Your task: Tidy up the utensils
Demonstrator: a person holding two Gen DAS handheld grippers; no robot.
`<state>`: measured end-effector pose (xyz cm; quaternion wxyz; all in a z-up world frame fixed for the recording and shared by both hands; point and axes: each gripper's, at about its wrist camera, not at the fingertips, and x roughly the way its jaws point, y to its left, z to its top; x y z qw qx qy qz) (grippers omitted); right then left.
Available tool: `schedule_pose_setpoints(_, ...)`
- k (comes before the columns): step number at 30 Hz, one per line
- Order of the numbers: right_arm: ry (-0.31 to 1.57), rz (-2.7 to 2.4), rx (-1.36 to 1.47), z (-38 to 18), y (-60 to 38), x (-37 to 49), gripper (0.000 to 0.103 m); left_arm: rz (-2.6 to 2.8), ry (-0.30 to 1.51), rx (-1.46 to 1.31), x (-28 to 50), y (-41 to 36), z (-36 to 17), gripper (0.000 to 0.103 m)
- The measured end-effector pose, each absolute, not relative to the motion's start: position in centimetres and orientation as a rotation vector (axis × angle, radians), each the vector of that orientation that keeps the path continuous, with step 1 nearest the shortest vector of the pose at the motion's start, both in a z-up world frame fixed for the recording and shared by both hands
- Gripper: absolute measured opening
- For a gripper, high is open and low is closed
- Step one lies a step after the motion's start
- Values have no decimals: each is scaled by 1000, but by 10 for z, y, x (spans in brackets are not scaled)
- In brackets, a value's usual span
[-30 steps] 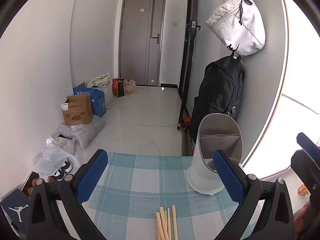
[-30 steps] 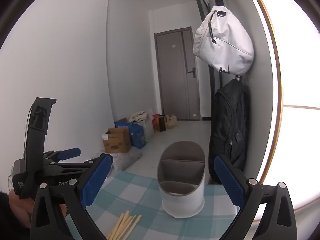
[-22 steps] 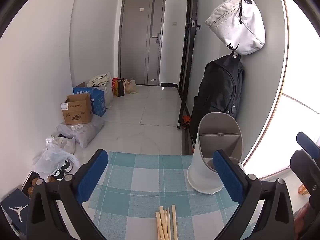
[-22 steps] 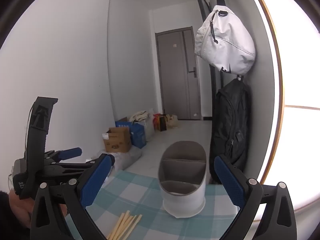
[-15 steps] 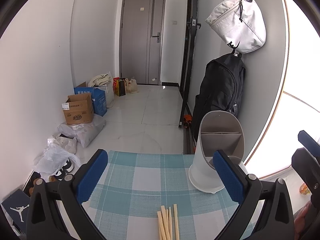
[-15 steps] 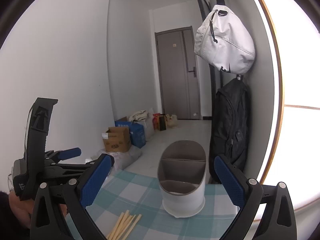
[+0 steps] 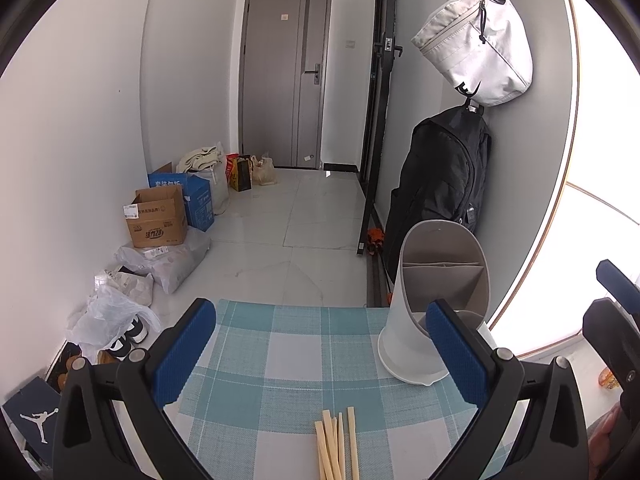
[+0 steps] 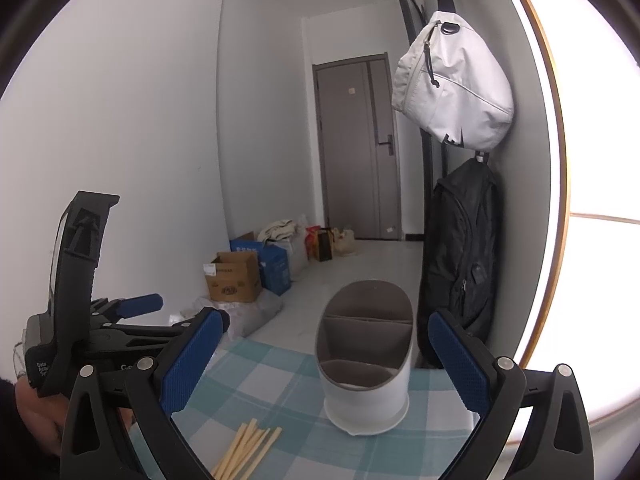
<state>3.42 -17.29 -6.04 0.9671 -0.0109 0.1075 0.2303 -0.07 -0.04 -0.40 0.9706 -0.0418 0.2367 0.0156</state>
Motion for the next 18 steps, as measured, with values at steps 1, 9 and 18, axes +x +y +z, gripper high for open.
schedule_pose_setpoints(1,219,463,-22,-60,-173,35,103,31,484,-81,-1,-1,-4,102)
schedule_pose_setpoints(9,236,465,-19,-60,-173,38,103,20,523,-97,4,-1,-6,102)
schedule_pose_setpoints(18,300,475,-18,-66,-172,52,103,-43,678,-138,24,8,-26,102)
